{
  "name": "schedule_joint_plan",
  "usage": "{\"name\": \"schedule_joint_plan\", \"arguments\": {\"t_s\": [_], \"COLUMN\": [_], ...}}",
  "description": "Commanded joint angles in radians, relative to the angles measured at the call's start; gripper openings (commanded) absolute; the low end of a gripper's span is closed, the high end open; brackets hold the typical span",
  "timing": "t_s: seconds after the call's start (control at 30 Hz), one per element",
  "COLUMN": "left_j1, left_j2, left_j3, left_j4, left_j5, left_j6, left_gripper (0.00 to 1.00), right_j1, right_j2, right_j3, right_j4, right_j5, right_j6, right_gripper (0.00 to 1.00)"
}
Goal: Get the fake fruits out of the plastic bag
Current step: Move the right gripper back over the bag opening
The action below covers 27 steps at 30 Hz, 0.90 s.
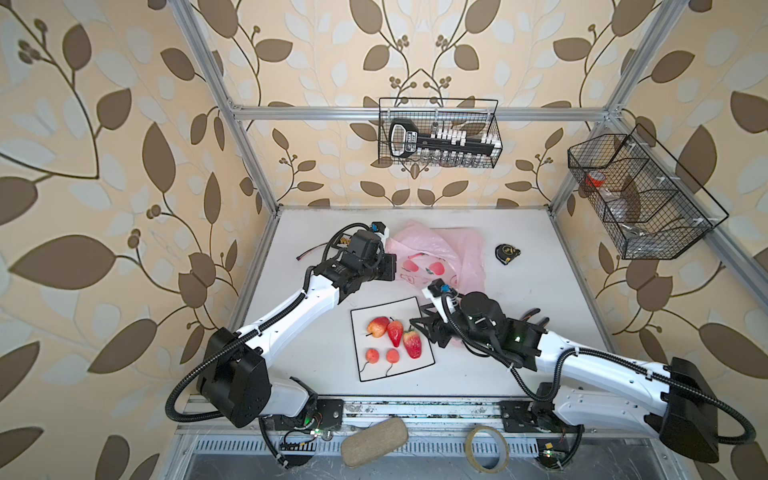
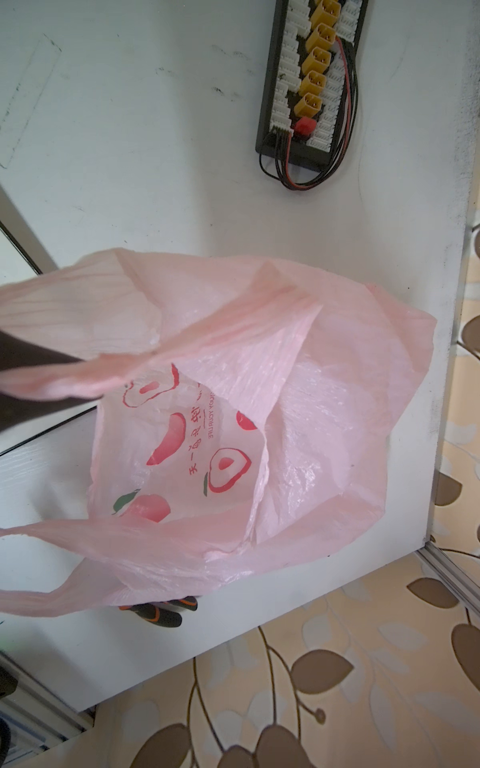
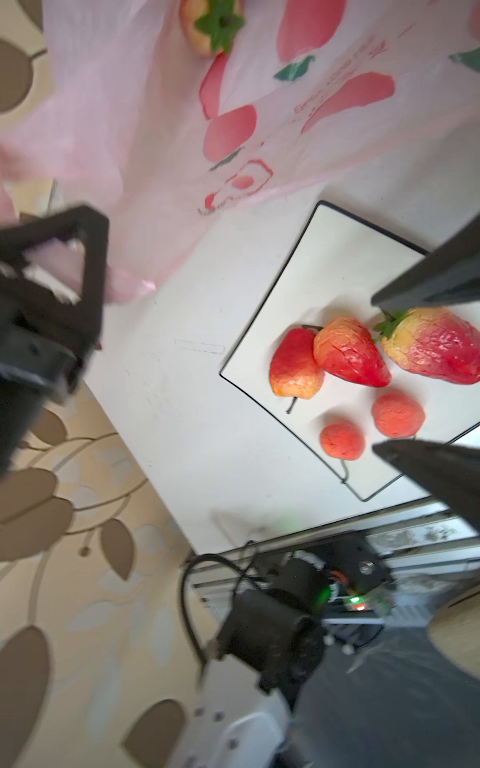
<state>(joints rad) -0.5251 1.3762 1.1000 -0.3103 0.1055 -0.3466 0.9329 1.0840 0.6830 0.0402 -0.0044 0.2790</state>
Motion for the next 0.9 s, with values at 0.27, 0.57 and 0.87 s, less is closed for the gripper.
{"name": "schedule_joint_plan", "arguments": {"t_s": [0.27,0.57,0.87], "left_j1": [-0.006,-0.005,-0.006], "left_j2": [-0.027,-0.035,-0.045], "left_j3": [0.021,0.011,-0.001], "left_j4": [0.04,0.045,0.069], "left_j5": [0.071,0.072,0.084], "left_j6": [0.014,0.014,0.02], "left_gripper": [0.0,0.0,0.0], "right_j1": [-0.152,-0.14,-0.184], "right_j2": [0.054,0.263,0.401], "right_j3": [0.107,0.214,0.176], "right_j4": [-0.043,-0.037,0.129], "right_j5": [0.247,0.33,0.278], "right_j6": [-0.167,-0.731,-0.987], "right_gripper": [0.28,0.28,0.27]}}
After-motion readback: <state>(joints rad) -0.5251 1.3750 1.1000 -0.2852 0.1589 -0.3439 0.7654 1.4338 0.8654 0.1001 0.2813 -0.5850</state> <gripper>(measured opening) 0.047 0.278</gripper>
